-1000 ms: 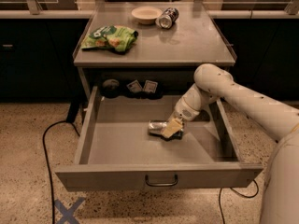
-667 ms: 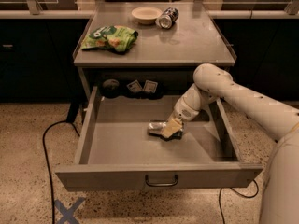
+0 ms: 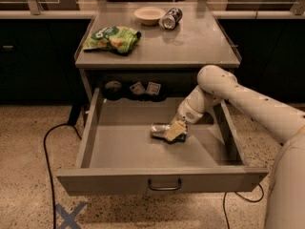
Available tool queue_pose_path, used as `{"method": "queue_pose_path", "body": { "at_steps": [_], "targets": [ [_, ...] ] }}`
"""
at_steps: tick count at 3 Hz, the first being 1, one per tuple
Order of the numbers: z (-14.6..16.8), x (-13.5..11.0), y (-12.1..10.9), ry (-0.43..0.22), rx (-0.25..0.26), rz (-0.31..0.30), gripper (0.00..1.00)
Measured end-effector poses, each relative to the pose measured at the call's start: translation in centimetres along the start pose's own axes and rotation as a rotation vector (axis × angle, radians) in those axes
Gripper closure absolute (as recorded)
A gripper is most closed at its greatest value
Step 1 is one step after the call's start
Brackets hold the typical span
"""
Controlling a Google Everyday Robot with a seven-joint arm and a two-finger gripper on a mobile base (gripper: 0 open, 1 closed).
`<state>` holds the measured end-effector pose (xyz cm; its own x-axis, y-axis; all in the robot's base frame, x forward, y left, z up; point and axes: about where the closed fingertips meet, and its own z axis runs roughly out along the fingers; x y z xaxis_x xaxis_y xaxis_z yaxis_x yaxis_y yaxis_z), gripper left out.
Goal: Place redbull can into top drawer
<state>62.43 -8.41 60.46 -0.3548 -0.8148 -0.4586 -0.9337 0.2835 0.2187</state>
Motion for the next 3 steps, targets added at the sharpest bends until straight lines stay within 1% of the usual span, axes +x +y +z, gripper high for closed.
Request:
{"method": "queue_pose_path", "body": {
  "at_steps": [2, 3],
  "targets": [
    [0.01, 0.00, 0.00, 0.000, 0.000, 0.000, 0.12],
    [0.01, 0.00, 0.00, 0.000, 0.000, 0.000, 0.00]
  ]
}}
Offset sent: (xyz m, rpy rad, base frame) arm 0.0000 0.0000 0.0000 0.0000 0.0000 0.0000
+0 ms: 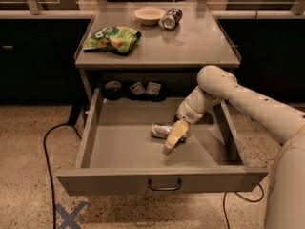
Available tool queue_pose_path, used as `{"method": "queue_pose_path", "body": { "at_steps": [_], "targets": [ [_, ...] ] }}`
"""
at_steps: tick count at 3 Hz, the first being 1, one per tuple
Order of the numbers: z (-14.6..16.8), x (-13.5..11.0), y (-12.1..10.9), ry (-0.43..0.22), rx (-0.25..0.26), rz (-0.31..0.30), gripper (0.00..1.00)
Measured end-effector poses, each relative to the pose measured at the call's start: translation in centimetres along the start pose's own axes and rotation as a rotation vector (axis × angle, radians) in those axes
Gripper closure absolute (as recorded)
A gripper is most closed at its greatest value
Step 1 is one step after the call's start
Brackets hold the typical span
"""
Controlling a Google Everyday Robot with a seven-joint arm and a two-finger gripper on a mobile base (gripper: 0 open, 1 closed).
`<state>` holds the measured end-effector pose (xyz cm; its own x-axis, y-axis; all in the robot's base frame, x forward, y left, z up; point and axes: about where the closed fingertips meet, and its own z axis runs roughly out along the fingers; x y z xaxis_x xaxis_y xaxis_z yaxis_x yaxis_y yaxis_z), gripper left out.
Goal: Place redbull can into top drawer
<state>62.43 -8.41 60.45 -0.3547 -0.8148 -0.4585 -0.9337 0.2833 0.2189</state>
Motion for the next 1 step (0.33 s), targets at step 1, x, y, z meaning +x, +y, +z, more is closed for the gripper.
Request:
{"method": "queue_pose_path", "body": {
  "at_steps": [1],
  "targets": [
    [0.00, 0.00, 0.00, 0.000, 0.000, 0.000, 0.00]
  ]
}}
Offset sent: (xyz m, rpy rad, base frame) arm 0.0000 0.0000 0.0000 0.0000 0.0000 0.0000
